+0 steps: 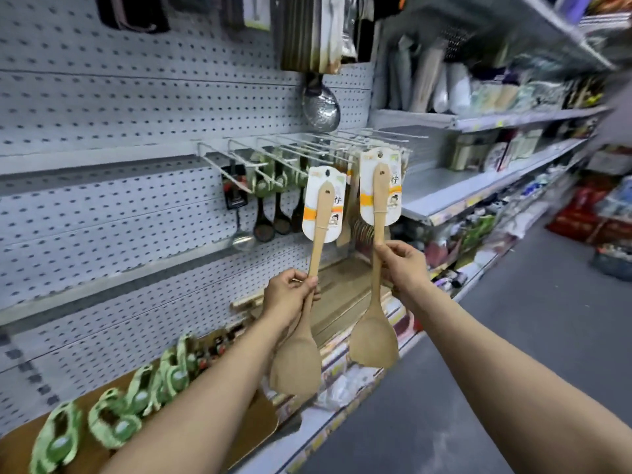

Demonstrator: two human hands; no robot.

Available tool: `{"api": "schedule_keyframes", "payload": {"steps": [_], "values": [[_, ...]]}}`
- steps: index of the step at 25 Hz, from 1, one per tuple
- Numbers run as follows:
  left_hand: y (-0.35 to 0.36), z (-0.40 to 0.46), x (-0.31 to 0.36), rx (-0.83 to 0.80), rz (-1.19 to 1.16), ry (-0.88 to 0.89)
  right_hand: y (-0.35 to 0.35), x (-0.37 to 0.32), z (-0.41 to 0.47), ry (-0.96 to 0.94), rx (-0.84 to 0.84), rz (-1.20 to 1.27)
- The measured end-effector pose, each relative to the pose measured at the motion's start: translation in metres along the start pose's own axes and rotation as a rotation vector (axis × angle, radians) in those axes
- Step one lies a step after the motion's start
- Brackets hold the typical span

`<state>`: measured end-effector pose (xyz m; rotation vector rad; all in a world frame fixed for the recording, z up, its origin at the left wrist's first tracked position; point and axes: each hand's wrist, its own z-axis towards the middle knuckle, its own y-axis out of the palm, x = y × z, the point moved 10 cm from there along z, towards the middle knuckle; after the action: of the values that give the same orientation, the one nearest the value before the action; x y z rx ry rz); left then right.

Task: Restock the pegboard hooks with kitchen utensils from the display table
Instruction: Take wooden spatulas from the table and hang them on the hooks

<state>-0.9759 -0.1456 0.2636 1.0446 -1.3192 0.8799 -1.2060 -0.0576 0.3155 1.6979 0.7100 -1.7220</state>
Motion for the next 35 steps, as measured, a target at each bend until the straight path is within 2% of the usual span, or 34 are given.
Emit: {"api": "schedule_keyframes", "payload": {"steps": [3,8,11,15,19,28,35], "values": [[0.049,0.054,0.007,-0.044,0.009,-0.002,-0.023,-0.013,0.063,0.005,0.008,0.063],[0.108,0.112,-0.008,-0.041,0.118,-0.006,-0.06,0.007,0.151,0.052,0.029,0.105],[0.132,0.14,-0.022,0.028,0.227,-0.027,-0.066,0.023,0.21,0.075,-0.046,0.064],[0.158,0.175,-0.041,0.161,0.308,-0.078,-0.062,0.043,0.288,0.128,-0.214,0.13],[0.201,0.186,-0.05,0.289,0.328,-0.11,-0.074,0.053,0.35,0.165,-0.331,0.081],[0.249,0.208,-0.072,0.426,0.229,-0.167,-0.053,0.071,0.413,0.201,-0.554,0.021],[0.235,0.246,-0.082,0.439,0.217,-0.17,-0.023,0.075,0.437,0.142,-0.656,0.115]]}}
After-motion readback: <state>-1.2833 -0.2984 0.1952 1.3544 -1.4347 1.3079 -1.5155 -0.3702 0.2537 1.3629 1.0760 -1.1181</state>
